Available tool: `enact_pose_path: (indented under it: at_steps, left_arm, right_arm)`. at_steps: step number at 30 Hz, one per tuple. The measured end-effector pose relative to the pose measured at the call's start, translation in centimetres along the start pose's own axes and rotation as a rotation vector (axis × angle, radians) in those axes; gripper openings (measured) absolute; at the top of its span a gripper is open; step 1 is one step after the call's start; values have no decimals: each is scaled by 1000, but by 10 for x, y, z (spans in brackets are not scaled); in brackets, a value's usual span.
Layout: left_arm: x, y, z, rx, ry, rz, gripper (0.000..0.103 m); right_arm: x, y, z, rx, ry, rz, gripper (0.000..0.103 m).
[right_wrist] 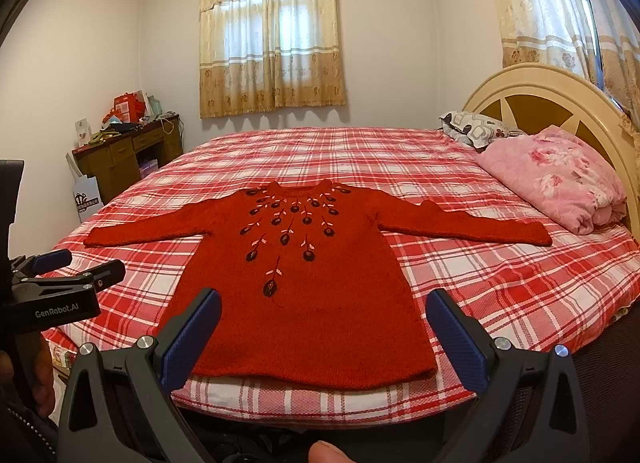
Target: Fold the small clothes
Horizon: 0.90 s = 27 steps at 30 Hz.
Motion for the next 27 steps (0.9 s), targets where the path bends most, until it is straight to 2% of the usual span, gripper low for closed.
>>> enact_pose_path:
  at_steps: [10, 15, 22, 27]
  left_arm:
    - [0, 9, 1, -9, -5, 21, 103]
    - [2, 19, -1, -42, 15, 29, 103]
    - [6, 53, 0, -82, 13, 79, 103]
    - [13, 84, -6, -58, 45, 93, 103]
  right_arm:
    - [-3, 12, -8, 12, -2, 14, 102]
    - [-6, 32, -22, 17, 16, 38, 102]
    - [-6, 70, -50, 25, 63, 94, 102]
    - [-3, 102, -80, -38, 92, 123, 102]
Point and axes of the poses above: each gripper's, at about its wrist camera, not at the fingertips, and y roughly the way its jaws point, z to its left, x to its top, the point moved 1 cm from there along y, roughly the way its jaws point, and after that the axes turned 6 degrees about -y, right-handed, at the moved point
